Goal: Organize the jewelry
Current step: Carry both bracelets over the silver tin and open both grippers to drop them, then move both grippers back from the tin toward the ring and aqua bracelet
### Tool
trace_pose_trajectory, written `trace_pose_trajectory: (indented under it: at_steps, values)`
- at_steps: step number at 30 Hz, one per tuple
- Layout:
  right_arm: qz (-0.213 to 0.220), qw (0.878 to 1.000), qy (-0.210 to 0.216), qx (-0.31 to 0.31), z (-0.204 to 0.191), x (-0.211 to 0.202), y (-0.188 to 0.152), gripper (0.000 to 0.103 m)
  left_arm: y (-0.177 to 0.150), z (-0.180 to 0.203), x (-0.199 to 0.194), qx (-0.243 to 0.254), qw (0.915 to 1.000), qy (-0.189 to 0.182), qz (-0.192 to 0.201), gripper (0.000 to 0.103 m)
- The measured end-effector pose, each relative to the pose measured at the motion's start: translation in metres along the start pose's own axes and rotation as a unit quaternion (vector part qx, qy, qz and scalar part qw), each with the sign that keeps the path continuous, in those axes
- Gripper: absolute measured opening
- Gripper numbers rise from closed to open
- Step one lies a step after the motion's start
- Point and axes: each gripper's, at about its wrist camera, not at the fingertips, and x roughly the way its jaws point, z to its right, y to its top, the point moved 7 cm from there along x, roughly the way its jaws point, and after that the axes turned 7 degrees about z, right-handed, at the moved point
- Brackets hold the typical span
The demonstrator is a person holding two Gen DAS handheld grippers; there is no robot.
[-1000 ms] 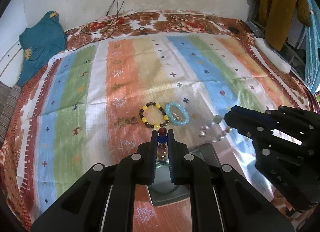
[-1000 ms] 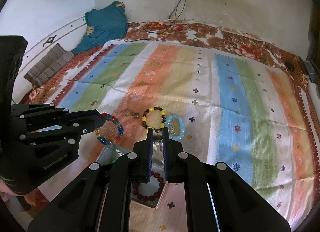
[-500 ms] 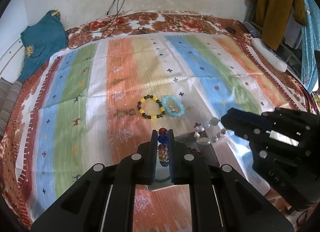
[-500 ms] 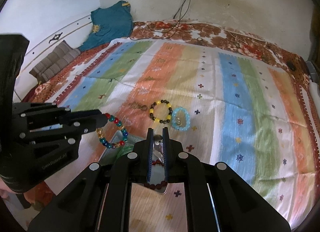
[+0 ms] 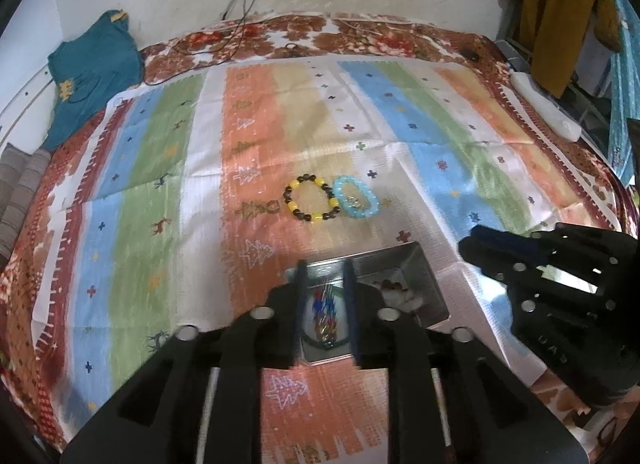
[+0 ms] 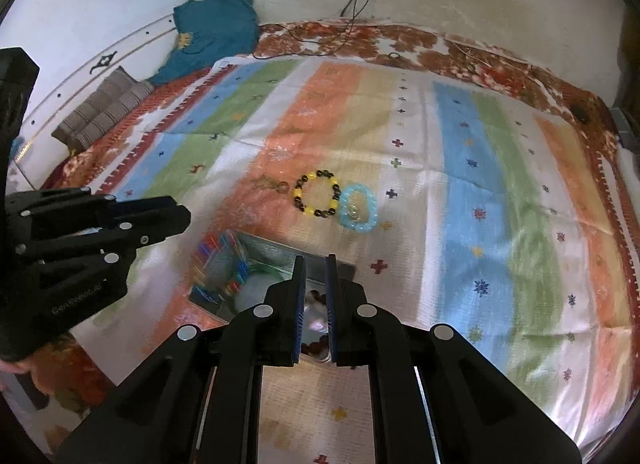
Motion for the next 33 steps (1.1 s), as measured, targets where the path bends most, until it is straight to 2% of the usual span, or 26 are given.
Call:
trace_pose_trajectory:
  at_steps: [1, 4, 7, 16, 26, 33]
  values:
    - [-0.002, 1.0, -0.002, 0.004, 0.002, 0.001, -0.001, 0.024, 0.0, -0.001, 0.0, -0.002, 1.0, 0.002, 0.0, 0.024]
    - [-0.009, 1.0, -0.01, 0.01, 0.009, 0.005, -0.002, 0.026, 0.0, -0.008, 0.001, -0.01, 0.9999, 0.008, 0.0, 0.03]
    - [-0.015, 1.0, -0.018, 0.013, 0.014, 0.01, -0.003, 0.033, 0.001, -0.011, 0.002, -0.016, 0.9998, 0.012, 0.0, 0.039]
    - [-0.027, 0.999, -0.029, 0.029, 0.029, 0.024, -0.001, 0.049, 0.003, -0.028, 0.016, -0.034, 0.999, 0.028, -0.011, 0.055]
    - [-0.03, 0.998, -0.036, 0.037, 0.036, 0.034, 0.004, 0.062, 0.008, -0.035, 0.028, -0.032, 0.9984, 0.044, -0.013, 0.065]
    - [-0.035, 0.998, -0.043, 0.038, 0.042, 0.044, 0.008, 0.067, 0.013, -0.038, 0.037, -0.026, 0.9981, 0.054, -0.017, 0.069]
